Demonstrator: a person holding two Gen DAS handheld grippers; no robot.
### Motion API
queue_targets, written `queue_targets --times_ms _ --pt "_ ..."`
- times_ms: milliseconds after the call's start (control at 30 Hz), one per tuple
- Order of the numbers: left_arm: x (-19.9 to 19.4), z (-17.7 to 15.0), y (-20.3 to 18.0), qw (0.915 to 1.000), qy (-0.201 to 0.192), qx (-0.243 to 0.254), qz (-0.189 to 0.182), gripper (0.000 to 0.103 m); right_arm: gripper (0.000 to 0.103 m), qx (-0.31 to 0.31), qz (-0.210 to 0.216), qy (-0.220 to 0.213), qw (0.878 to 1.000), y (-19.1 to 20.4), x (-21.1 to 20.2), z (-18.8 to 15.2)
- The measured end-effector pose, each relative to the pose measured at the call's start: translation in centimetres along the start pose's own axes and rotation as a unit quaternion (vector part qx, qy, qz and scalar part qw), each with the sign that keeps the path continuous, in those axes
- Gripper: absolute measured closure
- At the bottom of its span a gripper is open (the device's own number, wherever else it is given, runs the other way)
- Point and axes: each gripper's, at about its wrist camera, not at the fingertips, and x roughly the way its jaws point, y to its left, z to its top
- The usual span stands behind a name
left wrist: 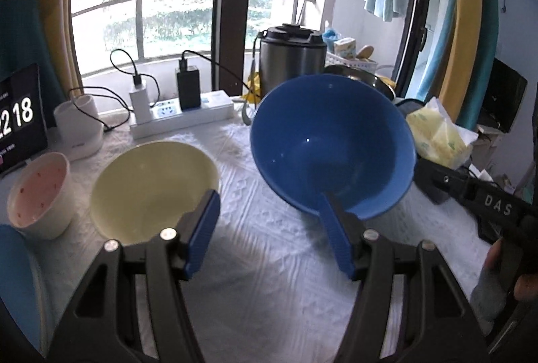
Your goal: Organize plates and bowls
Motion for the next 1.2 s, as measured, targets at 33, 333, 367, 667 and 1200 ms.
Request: queue_targets --times_ms 33,333,367,667,1200 --pt "0.2 0.0 -0.1 1.0 -0.001 -0.001 -0.001 0.04 0.067 0.0 0.002 -0.001 1.0 0.1 0.4 0.3" --pt "2.7 0.4 -0.9 0.9999 0.011 -0.003 -0.007 0.04 0.066 -0.005 -0.015 0.01 1.0 0.4 3.6 0.6" --pt "3.1 0.4 -0.9 0.9998 0.017 -0.006 -0.008 0.041 0.066 -0.006 -0.016 0.011 1.0 0.3 3.8 0.5" --pt "4.5 -0.2 -2.0 0.9986 0.039 0.0 -0.036 0.057 0.084 -0.011 -0.014 0.037 0.999 0.3 4.8 0.0" --pt "1.4 -0.7 -3.1 0.9988 0.024 0.015 -0.039 0.061 0.085 -0.022 -0.017 0.022 0.999 1.3 2.0 -0.6"
